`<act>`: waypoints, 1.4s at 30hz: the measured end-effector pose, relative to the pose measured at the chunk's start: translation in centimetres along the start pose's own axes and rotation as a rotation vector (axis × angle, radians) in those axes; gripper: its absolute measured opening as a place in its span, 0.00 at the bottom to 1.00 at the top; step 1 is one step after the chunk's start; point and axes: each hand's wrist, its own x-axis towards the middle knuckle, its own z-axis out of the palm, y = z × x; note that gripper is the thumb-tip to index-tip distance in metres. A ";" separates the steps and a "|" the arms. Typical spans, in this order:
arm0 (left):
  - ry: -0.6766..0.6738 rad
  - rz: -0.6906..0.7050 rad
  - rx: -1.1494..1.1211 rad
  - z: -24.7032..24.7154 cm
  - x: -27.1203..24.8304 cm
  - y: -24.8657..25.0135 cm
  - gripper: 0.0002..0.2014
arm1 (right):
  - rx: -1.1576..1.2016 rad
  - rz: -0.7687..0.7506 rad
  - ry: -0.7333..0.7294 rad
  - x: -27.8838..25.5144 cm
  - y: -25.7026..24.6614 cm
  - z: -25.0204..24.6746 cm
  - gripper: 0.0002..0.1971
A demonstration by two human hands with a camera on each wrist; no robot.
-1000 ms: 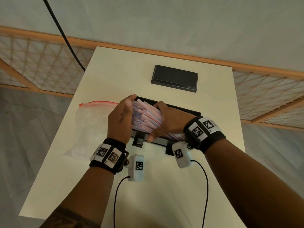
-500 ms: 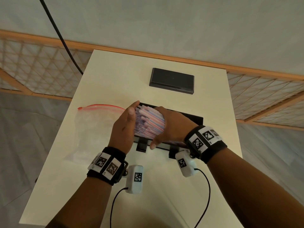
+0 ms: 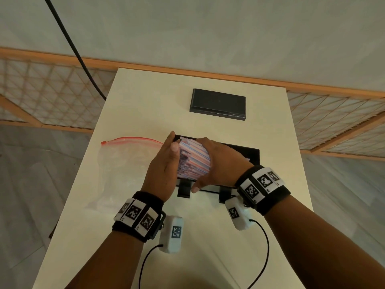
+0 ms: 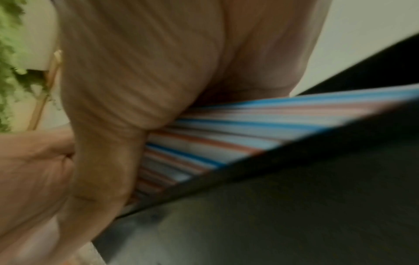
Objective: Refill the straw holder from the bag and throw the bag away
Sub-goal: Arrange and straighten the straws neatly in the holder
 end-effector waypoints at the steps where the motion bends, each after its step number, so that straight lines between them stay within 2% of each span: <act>1: -0.004 0.002 -0.006 0.0 0.0 0.1 0.44 | 0.064 -0.004 -0.020 0.0 0.1 0.0 0.57; 6: 0.040 0.015 -0.072 0.5 0.1 -0.1 0.52 | 0.178 -0.005 -0.065 0.3 0.4 -0.3 0.55; 9: 0.043 0.021 -0.084 0.5 -0.2 -0.3 0.50 | 0.141 -0.024 -0.044 0.3 0.3 -0.2 0.55; 15: 0.060 0.025 -0.022 0.6 -0.1 -0.2 0.49 | -0.081 -0.005 0.068 -0.2 0.2 0.2 0.56; 17: 0.078 0.032 -0.003 0.9 0.0 0.1 0.50 | -0.067 -0.018 0.084 -0.2 0.3 0.3 0.56; 21: 0.106 0.054 -0.062 1.5 -0.1 0.6 0.43 | 0.063 -0.060 0.057 -0.3 0.3 0.5 0.56; 23: 0.124 0.024 -0.122 1.5 -0.2 0.6 0.51 | 0.081 -0.071 0.052 -0.4 0.2 0.4 0.57; 25: 0.159 0.026 -0.151 1.5 -0.4 0.6 0.54 | 0.064 -0.067 0.059 -0.7 0.0 0.2 0.58; 32: 0.299 0.030 -0.171 1.7 -1.1 0.4 0.46 | -0.006 -0.044 0.156 -3.0 0.2 -1.0 0.56; 35: 0.350 0.021 -0.158 1.7 -0.7 0.3 0.44 | -0.037 -0.016 0.141 -3.6 0.7 -0.7 0.56; 42: 0.315 0.077 -0.068 2.9 -0.7 0.1 0.42 | 0.058 -0.031 0.098 -2.0 1.1 1.6 0.60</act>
